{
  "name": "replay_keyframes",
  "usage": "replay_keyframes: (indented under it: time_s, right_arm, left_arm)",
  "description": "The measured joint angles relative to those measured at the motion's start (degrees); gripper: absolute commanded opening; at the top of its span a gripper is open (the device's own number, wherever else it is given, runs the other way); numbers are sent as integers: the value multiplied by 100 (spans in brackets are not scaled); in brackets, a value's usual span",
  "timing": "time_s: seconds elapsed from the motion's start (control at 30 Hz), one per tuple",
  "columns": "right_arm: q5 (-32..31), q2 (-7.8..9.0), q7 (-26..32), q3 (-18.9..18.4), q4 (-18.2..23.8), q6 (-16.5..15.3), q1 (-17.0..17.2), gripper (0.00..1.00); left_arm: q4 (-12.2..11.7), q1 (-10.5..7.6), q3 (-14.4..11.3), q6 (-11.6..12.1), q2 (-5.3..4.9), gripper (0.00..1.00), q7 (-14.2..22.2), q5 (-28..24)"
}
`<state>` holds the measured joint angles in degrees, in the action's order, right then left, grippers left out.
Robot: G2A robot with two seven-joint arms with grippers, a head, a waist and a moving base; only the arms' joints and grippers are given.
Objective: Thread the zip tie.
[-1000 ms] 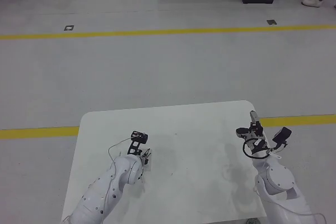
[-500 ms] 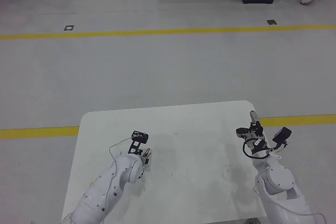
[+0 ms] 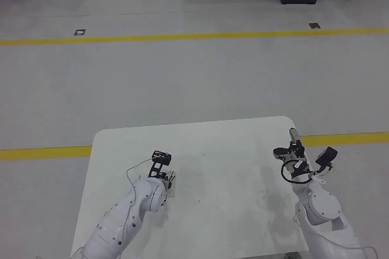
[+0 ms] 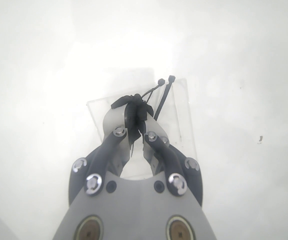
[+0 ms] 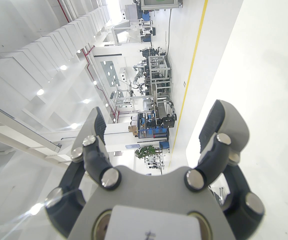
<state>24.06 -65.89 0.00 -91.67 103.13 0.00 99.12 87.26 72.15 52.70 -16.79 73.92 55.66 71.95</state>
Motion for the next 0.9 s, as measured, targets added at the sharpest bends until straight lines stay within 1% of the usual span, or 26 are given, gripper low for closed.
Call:
replay_keyframes:
  time_s: [0.03, 0.17, 0.37, 0.53, 0.6, 0.7, 0.73, 0.8, 0.9]
  right_arm:
    - [0, 0, 0, 0, 0, 0, 0, 100]
    - [0, 0, 0, 0, 0, 0, 0, 100]
    - [0, 0, 0, 0, 0, 0, 0, 100]
    - [0, 0, 0, 0, 0, 0, 0, 100]
    - [0, 0, 0, 0, 0, 0, 0, 100]
    - [0, 0, 0, 0, 0, 0, 0, 100]
    - [0, 0, 0, 0, 0, 0, 0, 100]
    - [0, 0, 0, 0, 0, 0, 0, 100]
    - [0, 0, 0, 0, 0, 0, 0, 100]
  left_arm:
    - [80, 32, 21, -10, -9, 0, 18, 26]
    - [536, 229, 145, -23, -63, 0, 131, 145]
    - [1271, 556, 342, 1, -139, 0, 293, 280]
    - [1837, 736, 465, 109, -172, 0, 361, 166]
    - [2031, 792, 530, 183, -183, 0, 379, 25]
    - [2278, 855, 674, 245, -191, 0, 459, -366]
    - [2324, 866, 721, 255, -195, 0, 506, -493]
    - [2355, 868, 763, 272, -198, 0, 547, -601]
    - [2350, 866, 759, 272, -198, 0, 543, -589]
